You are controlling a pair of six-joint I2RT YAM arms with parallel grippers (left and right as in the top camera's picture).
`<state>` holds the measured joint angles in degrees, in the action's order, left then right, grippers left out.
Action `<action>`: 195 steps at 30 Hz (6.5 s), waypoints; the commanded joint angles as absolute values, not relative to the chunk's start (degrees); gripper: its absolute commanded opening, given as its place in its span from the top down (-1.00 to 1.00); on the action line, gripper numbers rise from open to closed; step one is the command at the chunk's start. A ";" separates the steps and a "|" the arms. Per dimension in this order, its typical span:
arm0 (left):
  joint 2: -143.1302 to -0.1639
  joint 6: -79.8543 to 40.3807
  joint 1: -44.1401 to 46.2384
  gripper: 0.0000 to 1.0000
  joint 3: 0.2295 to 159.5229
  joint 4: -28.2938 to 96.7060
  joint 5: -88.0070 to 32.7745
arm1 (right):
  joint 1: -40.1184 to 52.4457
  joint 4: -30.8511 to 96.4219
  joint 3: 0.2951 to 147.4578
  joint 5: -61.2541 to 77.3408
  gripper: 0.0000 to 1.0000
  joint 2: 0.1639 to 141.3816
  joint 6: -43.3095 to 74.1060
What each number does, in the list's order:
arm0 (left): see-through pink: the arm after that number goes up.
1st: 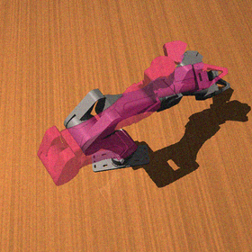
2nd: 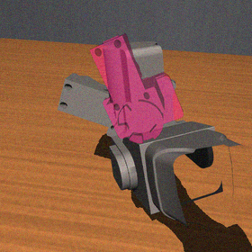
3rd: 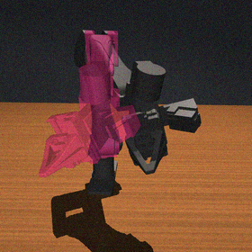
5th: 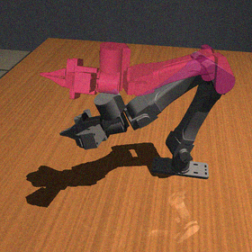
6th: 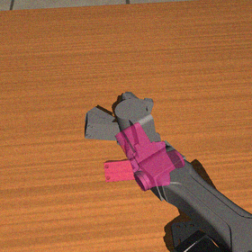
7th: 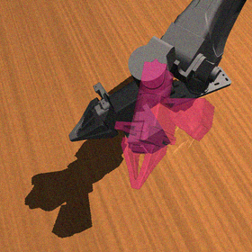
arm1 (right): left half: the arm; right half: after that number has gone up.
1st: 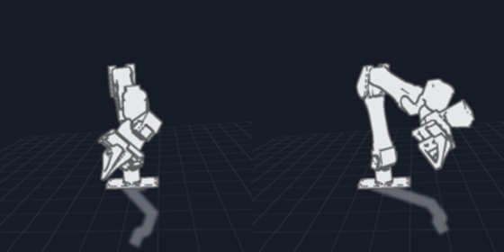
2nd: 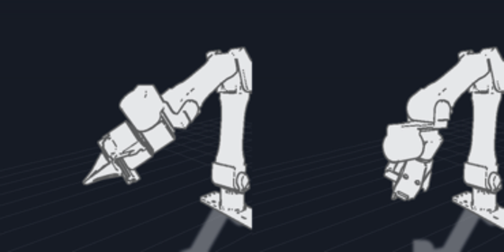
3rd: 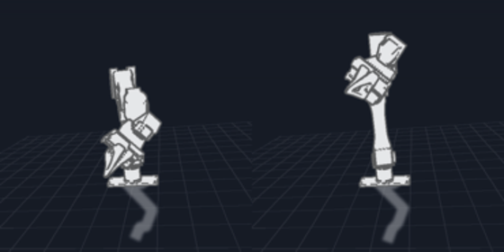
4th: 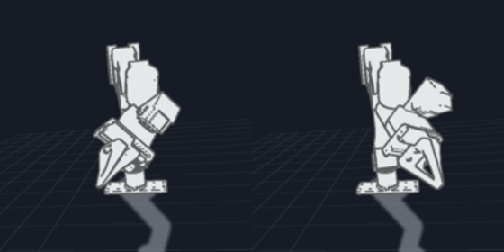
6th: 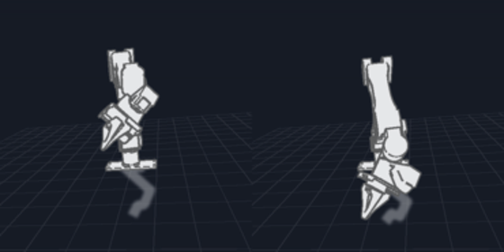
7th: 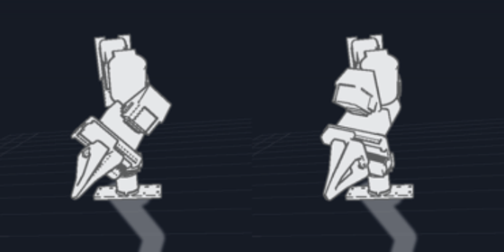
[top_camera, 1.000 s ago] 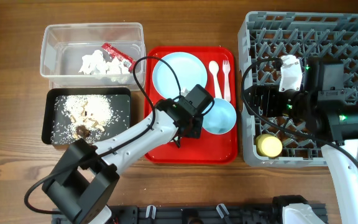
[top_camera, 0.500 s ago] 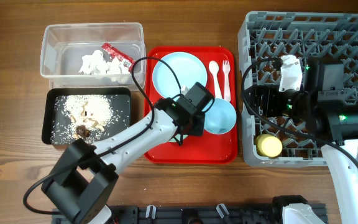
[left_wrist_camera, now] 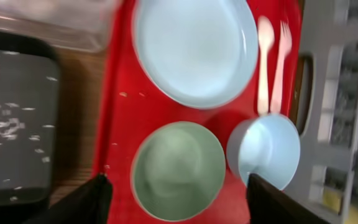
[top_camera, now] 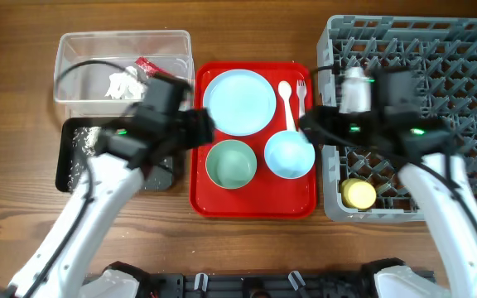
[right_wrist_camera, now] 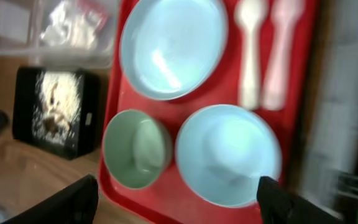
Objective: Sort waste into correct bins and load items into the dishwasher rack
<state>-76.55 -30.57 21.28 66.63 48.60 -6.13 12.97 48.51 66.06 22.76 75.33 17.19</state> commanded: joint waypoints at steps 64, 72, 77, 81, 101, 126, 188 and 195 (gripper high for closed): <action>-73.30 -28.77 -0.49 -1.00 67.72 55.13 -7.01 | 41.28 49.23 69.97 1.58 0.91 95.88 37.23; -73.30 -28.77 -0.49 -1.00 67.72 55.13 -7.01 | 39.13 58.37 74.56 -17.54 0.91 84.23 37.12; -73.30 -28.77 -0.49 -1.00 67.72 55.13 -7.01 | 32.91 57.56 74.56 -43.33 0.91 80.64 36.07; -73.30 -28.77 -0.49 -1.00 67.72 55.13 -7.01 | 28.10 49.45 74.54 -56.12 0.91 81.93 27.59; -73.30 -28.77 -0.49 -1.00 67.72 55.13 -7.01 | 10.24 -17.80 74.54 -69.04 0.91 111.63 -30.00; -73.30 -28.77 -0.49 -1.00 67.72 55.13 -7.01 | 14.68 -11.11 74.54 -62.39 0.17 115.31 -34.57; -73.30 -28.77 -0.49 -1.00 67.72 55.13 -7.01 | 28.03 57.14 62.46 0.47 0.21 85.95 46.35; -73.30 -28.77 -0.49 -1.00 67.72 55.13 -7.01 | 31.68 57.47 58.08 -1.85 0.10 86.06 55.33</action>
<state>-73.28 -29.41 -0.14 66.74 55.27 -6.57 30.50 57.78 60.97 0.97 85.67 47.75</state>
